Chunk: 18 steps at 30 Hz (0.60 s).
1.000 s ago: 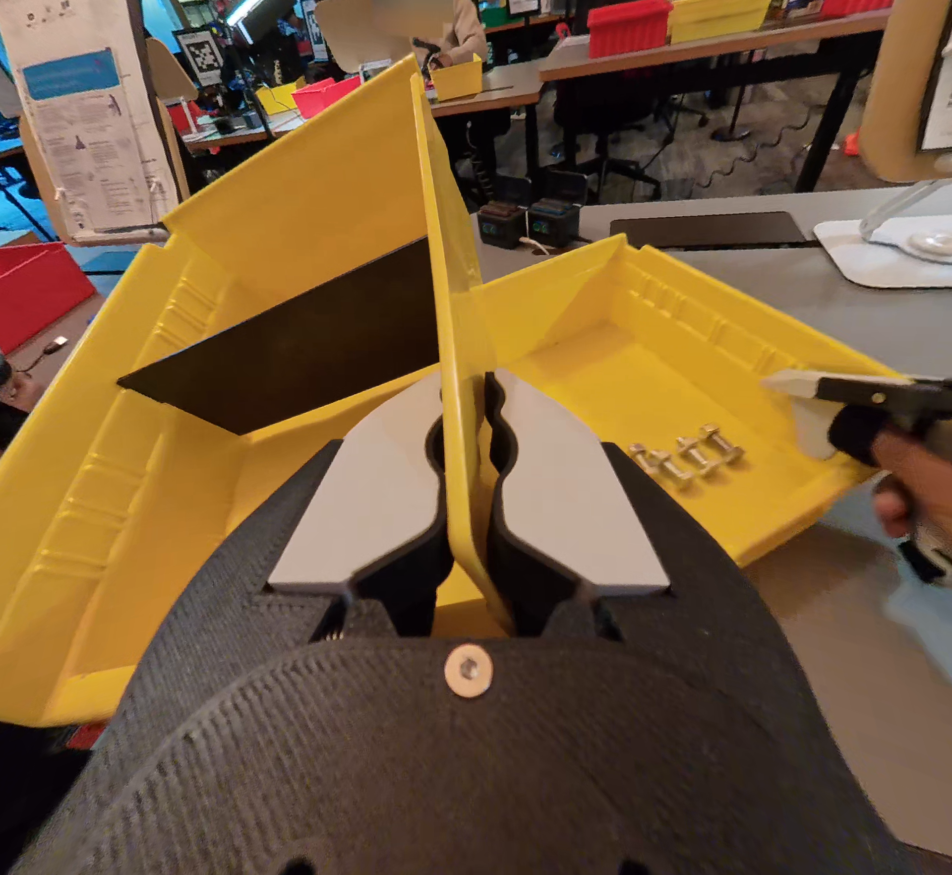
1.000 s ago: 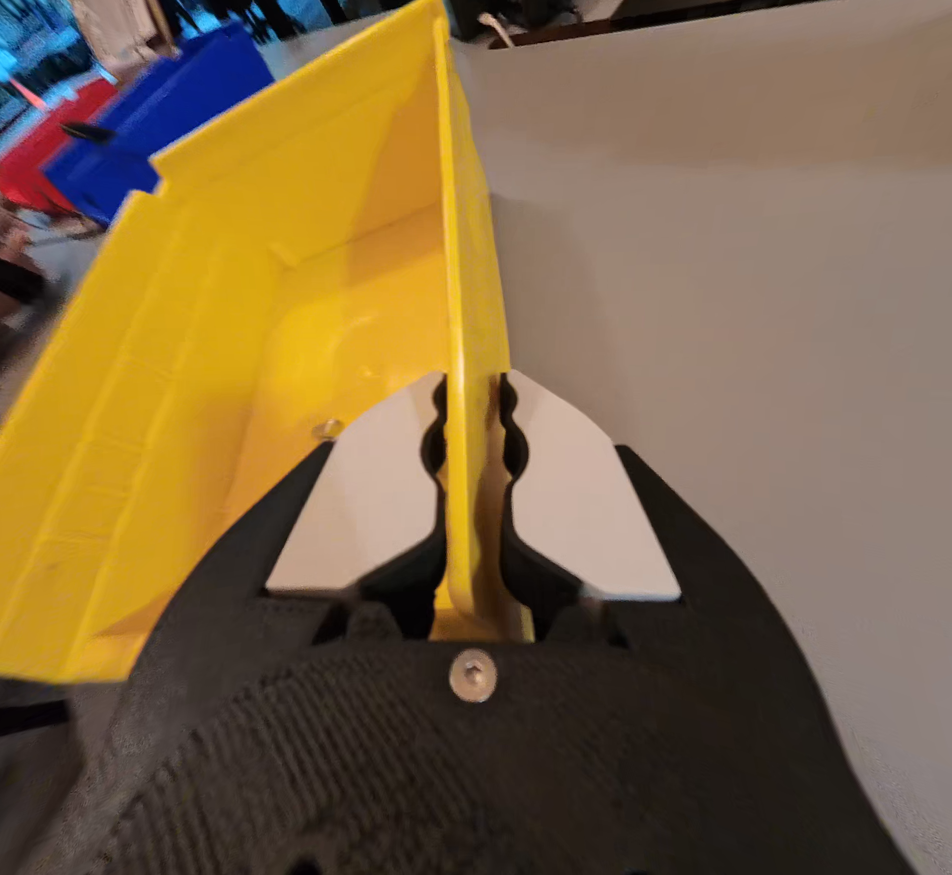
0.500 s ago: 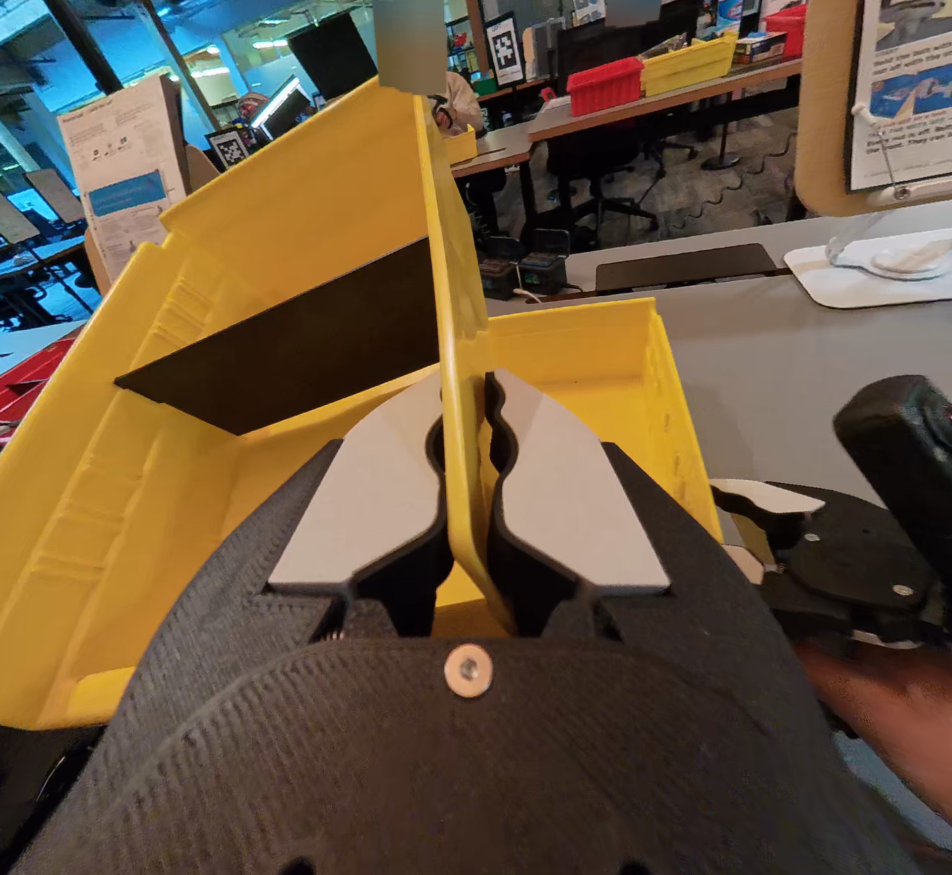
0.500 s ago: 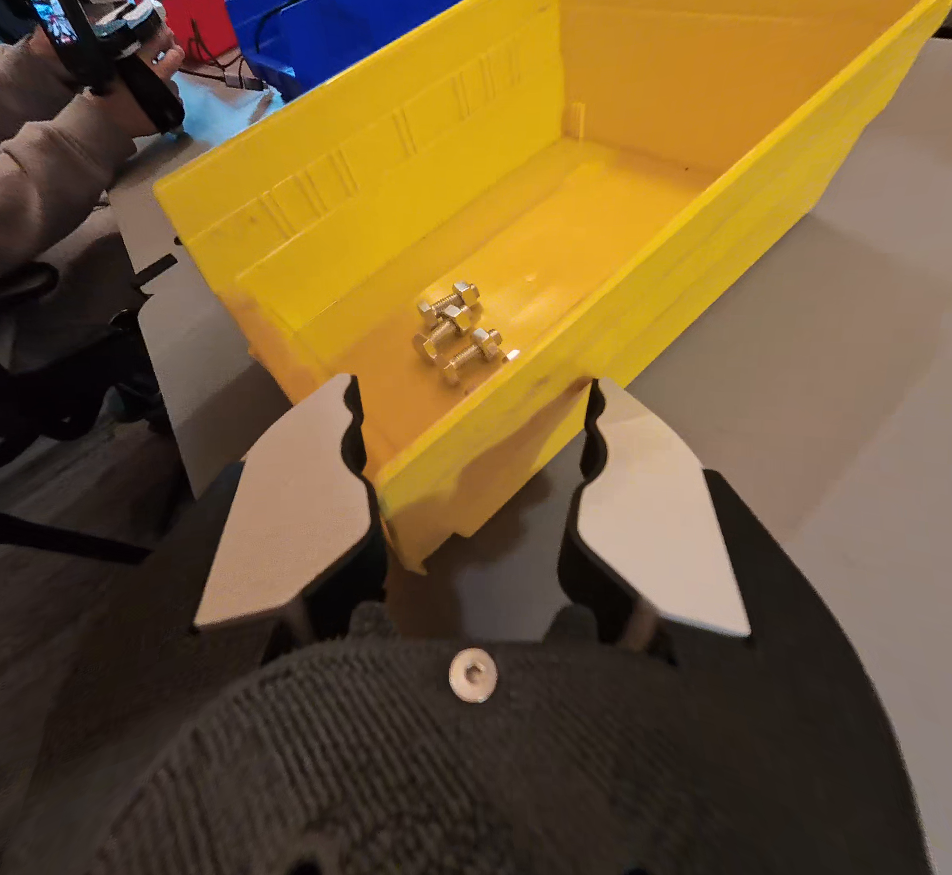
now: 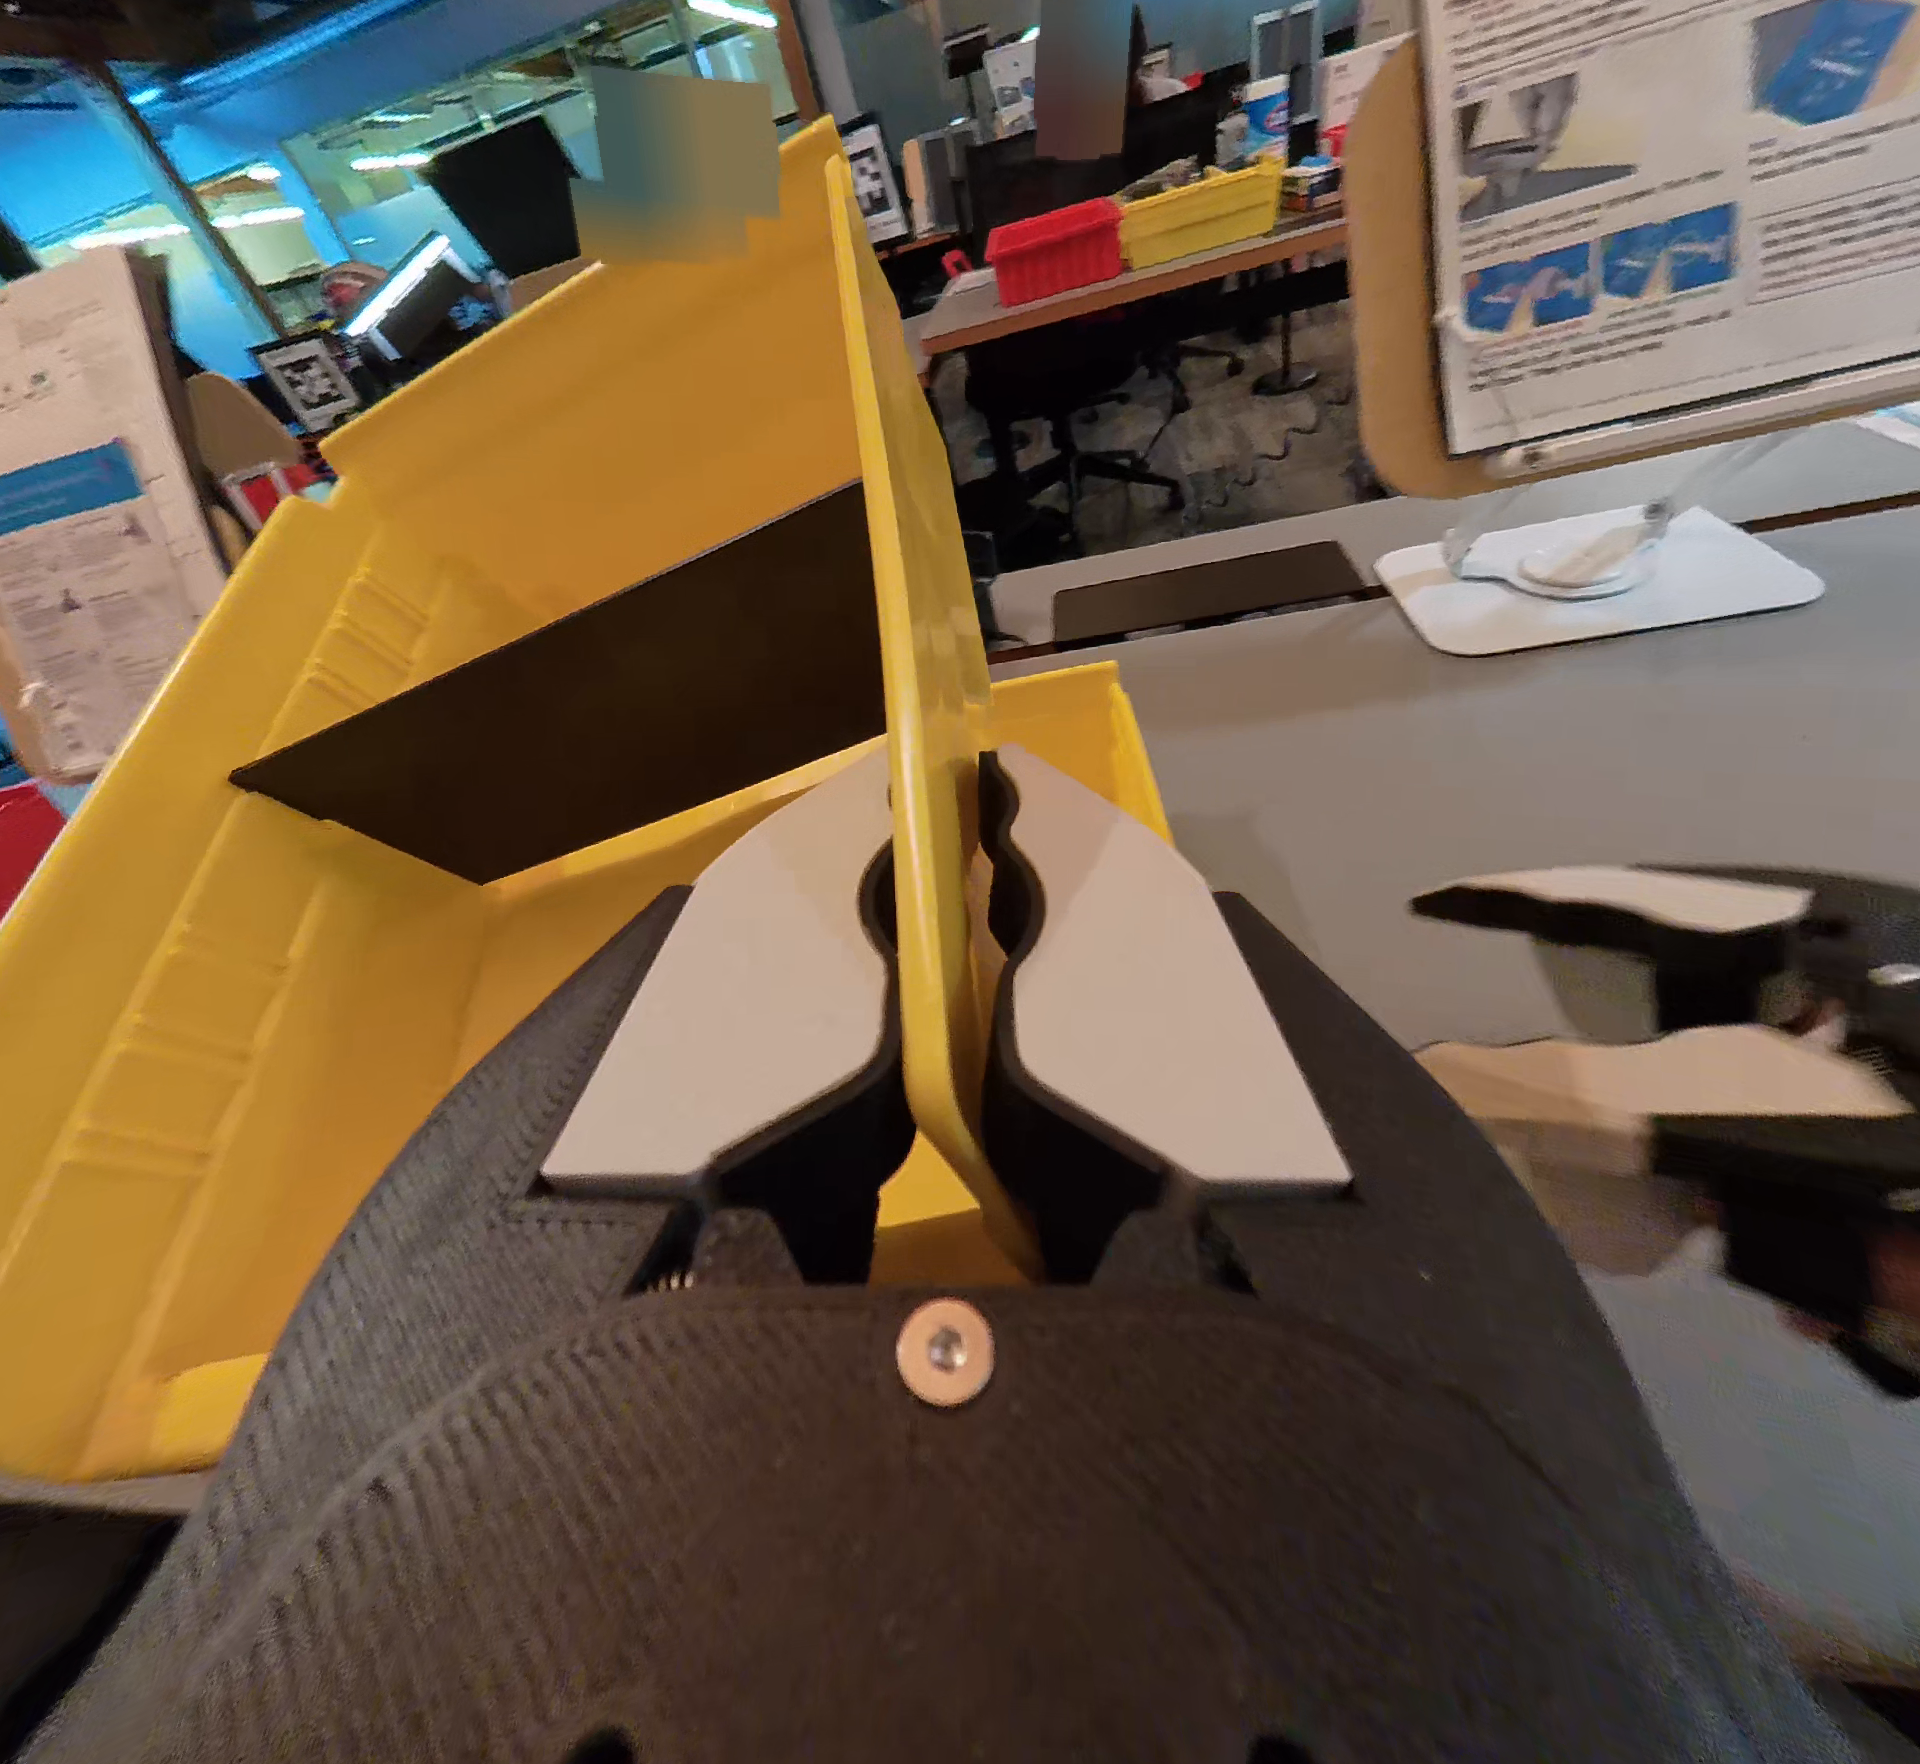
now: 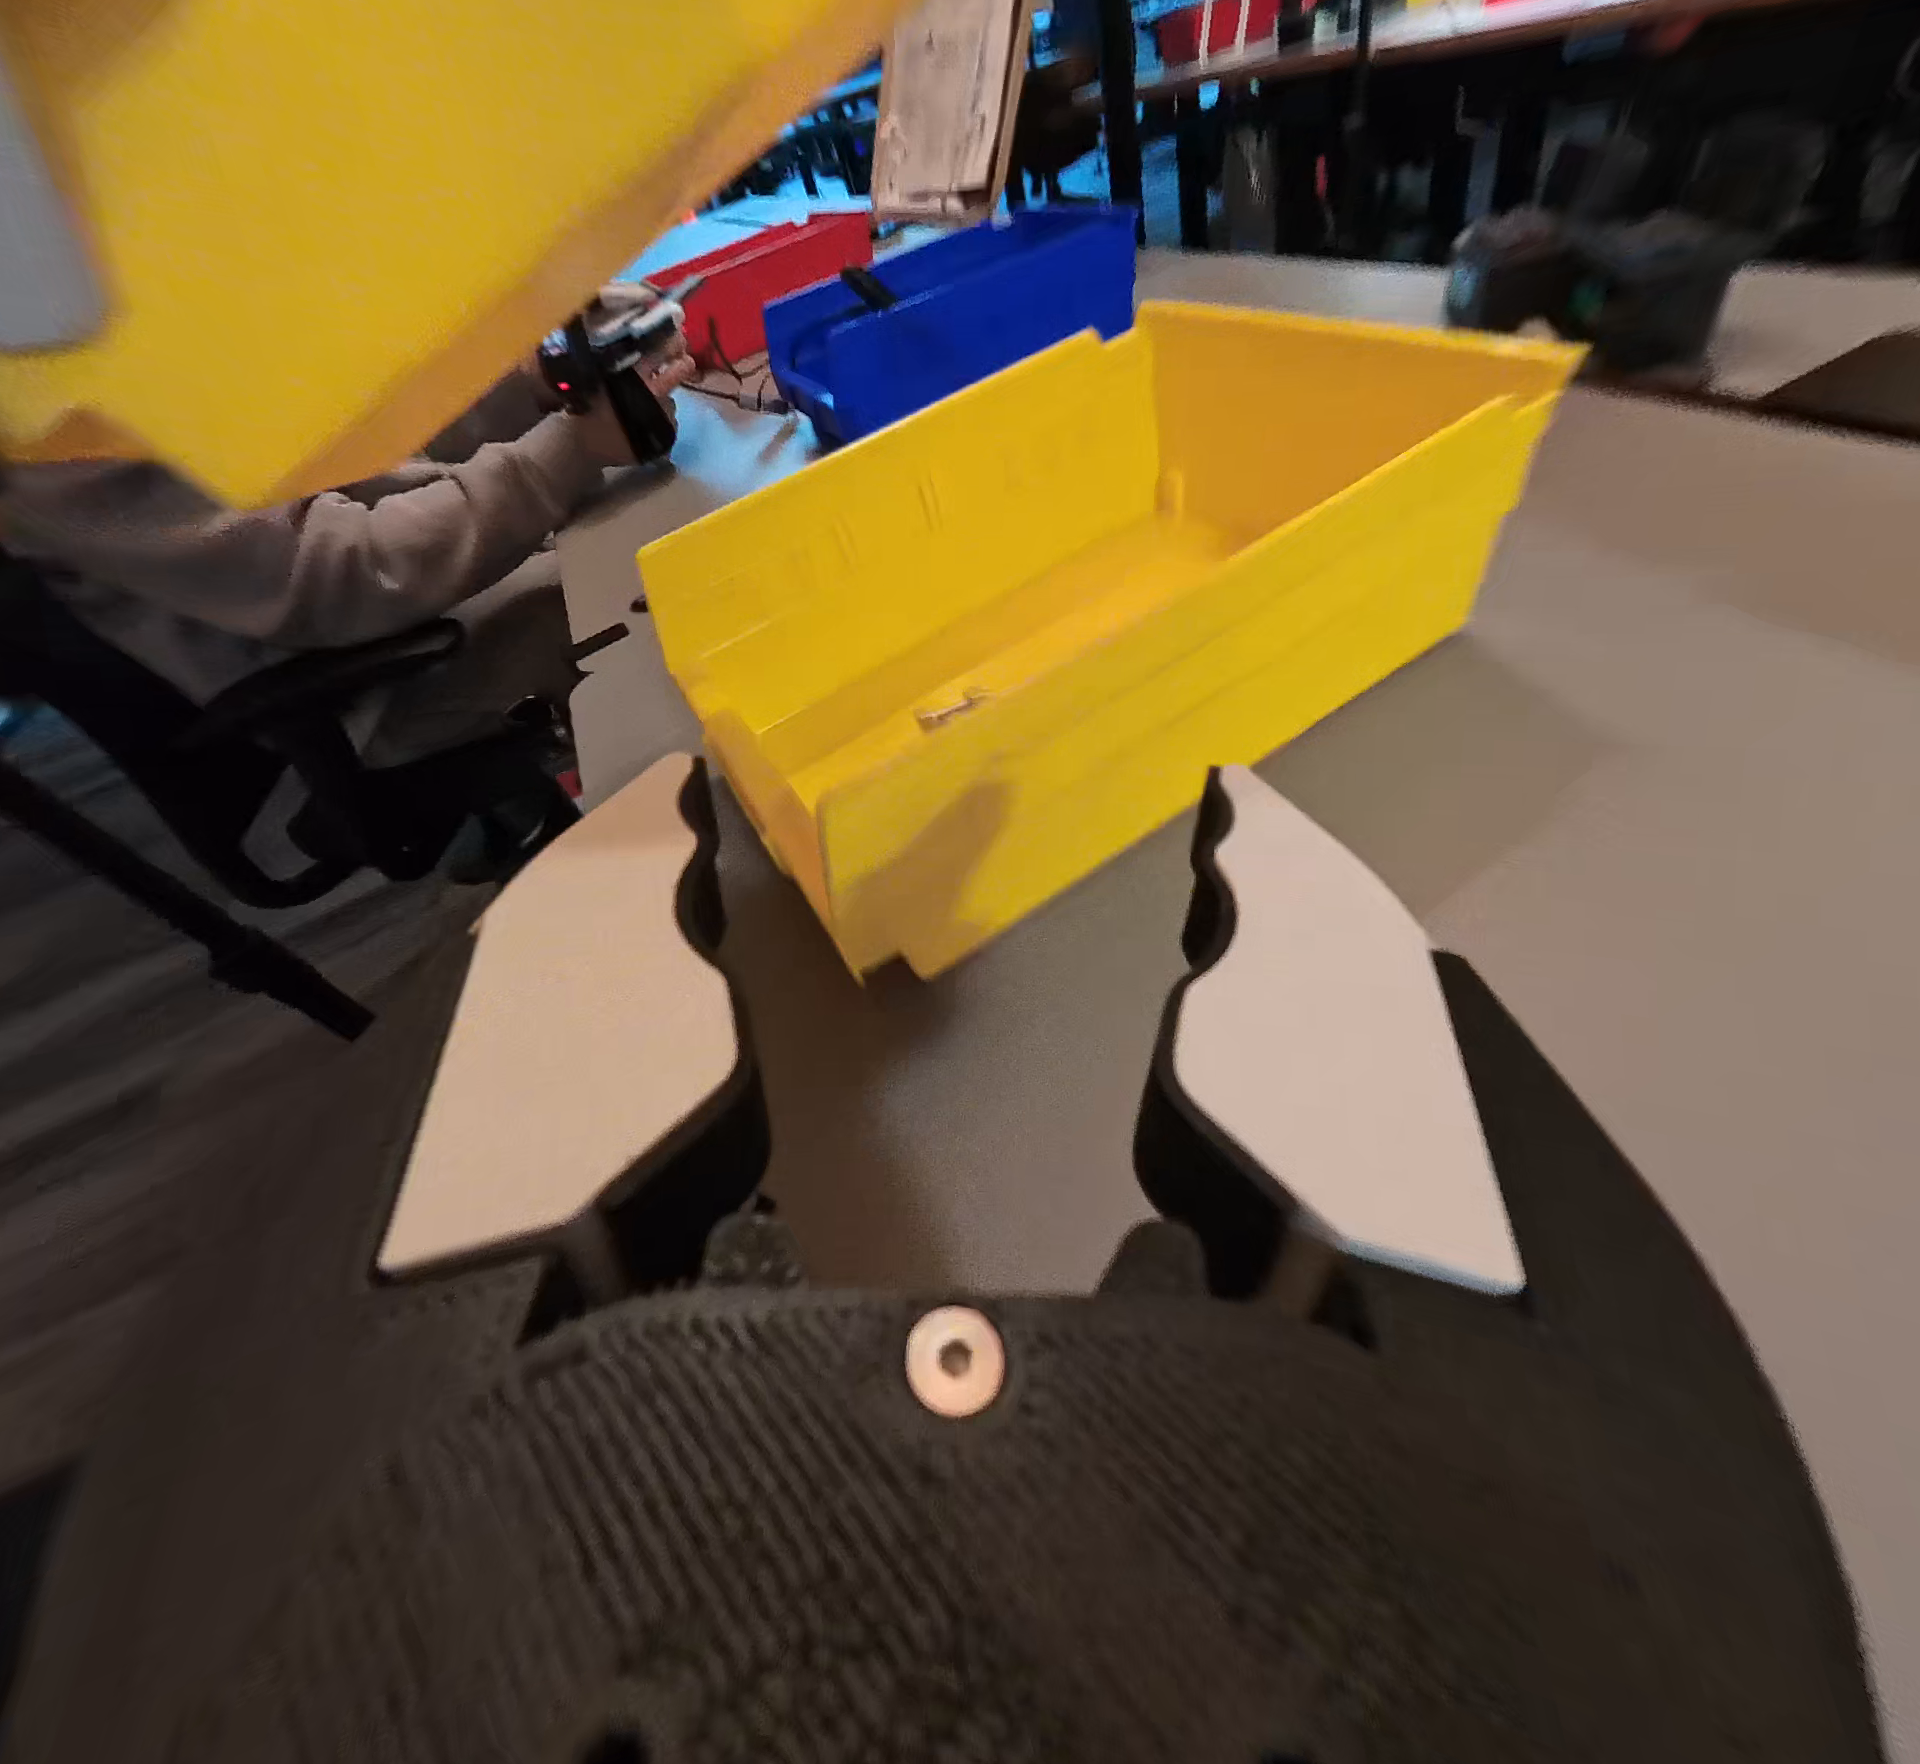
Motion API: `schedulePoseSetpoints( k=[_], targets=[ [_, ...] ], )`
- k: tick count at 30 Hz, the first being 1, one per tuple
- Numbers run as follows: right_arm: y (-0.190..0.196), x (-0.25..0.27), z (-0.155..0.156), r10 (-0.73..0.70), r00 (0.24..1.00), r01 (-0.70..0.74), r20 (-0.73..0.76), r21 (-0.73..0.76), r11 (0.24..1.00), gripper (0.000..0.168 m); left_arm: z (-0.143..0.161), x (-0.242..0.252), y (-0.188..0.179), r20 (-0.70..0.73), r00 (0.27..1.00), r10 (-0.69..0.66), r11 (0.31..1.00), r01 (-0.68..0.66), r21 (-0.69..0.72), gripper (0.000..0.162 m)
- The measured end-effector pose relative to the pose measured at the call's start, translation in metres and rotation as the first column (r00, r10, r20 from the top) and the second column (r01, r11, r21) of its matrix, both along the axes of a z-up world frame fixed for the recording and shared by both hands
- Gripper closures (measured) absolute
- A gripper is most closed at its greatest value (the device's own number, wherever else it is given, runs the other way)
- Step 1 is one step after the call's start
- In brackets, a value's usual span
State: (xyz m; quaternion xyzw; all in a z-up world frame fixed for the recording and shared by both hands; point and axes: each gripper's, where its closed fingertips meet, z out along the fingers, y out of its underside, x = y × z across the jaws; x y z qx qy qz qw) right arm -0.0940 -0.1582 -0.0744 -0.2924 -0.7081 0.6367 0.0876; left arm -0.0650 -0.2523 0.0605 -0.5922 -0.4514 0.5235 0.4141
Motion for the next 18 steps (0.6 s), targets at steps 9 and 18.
schedulePoseSetpoints(
  k=[9,18],
  targets=[
    [0.307,0.022,-0.017,-0.275,0.949,0.294,-0.152,0.12,0.948,0.091,-0.007,0.015,0.176,0.066,0.886,-0.459,0.888,0.454,0.074,0.154],
    [0.577,0.084,-0.009,-0.834,0.541,0.839,-0.112,0.002,0.544,0.094,-0.1,0.012,0.389,0.23,0.674,-0.702,0.708,0.696,0.121,0.154]
  ],
)
